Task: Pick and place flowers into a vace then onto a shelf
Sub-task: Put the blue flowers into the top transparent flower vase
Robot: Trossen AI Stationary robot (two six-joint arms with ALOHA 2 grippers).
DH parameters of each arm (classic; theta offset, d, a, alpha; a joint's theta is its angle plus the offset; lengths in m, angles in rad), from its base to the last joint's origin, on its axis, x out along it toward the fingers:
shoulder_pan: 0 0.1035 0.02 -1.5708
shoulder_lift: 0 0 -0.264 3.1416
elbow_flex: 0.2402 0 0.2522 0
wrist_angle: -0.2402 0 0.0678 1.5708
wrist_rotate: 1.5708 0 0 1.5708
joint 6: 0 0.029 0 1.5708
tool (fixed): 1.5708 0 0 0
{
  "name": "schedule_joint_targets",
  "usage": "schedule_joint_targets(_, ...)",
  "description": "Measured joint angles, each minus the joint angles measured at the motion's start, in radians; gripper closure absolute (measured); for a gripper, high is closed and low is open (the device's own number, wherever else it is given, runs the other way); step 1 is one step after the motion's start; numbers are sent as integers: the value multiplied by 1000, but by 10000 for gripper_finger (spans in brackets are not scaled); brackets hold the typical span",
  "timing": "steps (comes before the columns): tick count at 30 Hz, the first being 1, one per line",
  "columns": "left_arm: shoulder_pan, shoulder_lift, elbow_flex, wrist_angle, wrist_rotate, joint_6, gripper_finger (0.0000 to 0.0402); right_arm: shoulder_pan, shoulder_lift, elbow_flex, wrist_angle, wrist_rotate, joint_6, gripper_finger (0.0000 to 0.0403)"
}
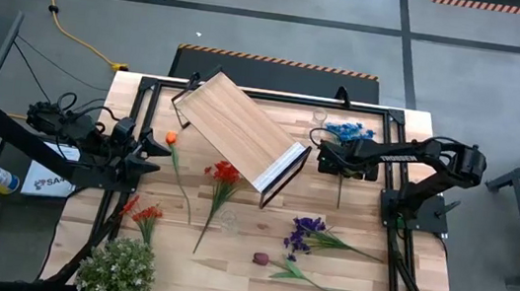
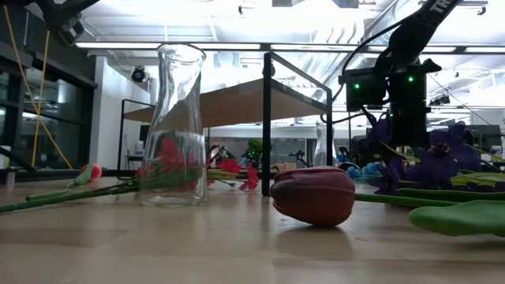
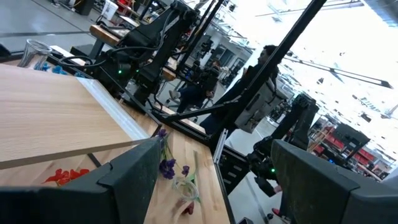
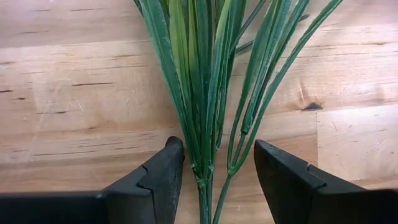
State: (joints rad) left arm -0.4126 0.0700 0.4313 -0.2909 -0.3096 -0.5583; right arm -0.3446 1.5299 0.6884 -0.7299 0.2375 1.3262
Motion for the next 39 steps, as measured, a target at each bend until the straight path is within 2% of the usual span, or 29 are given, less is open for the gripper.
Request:
schedule_joint_targets(22, 0, 0, 0, 0, 3, -1, 64, 0, 0, 0, 6, -27, 27, 218)
schedule_joint_targets(31, 0, 0, 0, 0, 3, -1, 64, 1, 0, 0, 13, -24, 26, 280)
schedule_joint_targets(39, 0, 0, 0, 0, 11, -2, 64, 1, 0, -3, 9, -22, 24, 318)
